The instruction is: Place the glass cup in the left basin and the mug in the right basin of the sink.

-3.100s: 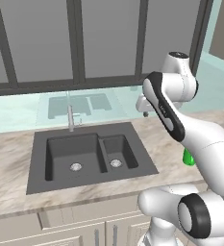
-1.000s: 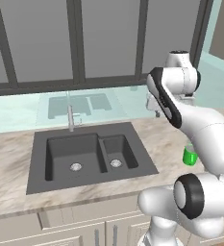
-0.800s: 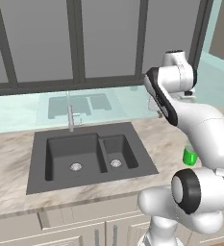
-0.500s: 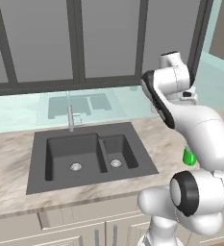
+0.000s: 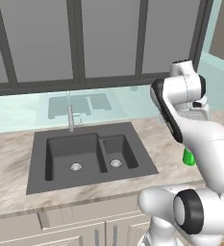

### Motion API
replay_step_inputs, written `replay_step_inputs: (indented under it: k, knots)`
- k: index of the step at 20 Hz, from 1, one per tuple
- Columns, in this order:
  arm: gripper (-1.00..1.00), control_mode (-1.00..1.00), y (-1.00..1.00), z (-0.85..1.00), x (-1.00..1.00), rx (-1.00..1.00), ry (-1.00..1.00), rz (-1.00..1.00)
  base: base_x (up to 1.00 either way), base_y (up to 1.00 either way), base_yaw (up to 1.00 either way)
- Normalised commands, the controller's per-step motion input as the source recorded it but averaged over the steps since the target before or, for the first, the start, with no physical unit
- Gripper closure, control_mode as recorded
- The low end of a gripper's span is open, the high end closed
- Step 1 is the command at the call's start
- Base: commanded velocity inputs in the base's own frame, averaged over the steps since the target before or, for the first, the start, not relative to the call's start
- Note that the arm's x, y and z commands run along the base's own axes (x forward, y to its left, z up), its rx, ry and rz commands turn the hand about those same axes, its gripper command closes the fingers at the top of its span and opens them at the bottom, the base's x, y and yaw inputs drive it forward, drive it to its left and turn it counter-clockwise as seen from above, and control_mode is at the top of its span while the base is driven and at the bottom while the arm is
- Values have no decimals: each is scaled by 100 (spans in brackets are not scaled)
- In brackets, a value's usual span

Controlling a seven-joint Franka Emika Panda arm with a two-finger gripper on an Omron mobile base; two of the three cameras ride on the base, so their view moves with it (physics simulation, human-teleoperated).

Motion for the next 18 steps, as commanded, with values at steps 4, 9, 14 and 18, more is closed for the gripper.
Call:
replay_step_inputs:
  k: [4, 9, 14, 18]
  knots:
    - [-100, -100, -13, -21, -31, 8, -3, -8, 0, 0, 0]
    - [-100, -100, -19, -15, -13, 7, -2, -3, 0, 0, 0]
    - [-100, -100, -13, -18, -13, 1, -10, 0, 0, 0, 0]
    - [-100, -100, -25, -17, -1, 0, -1, 0, 0, 0, 0]
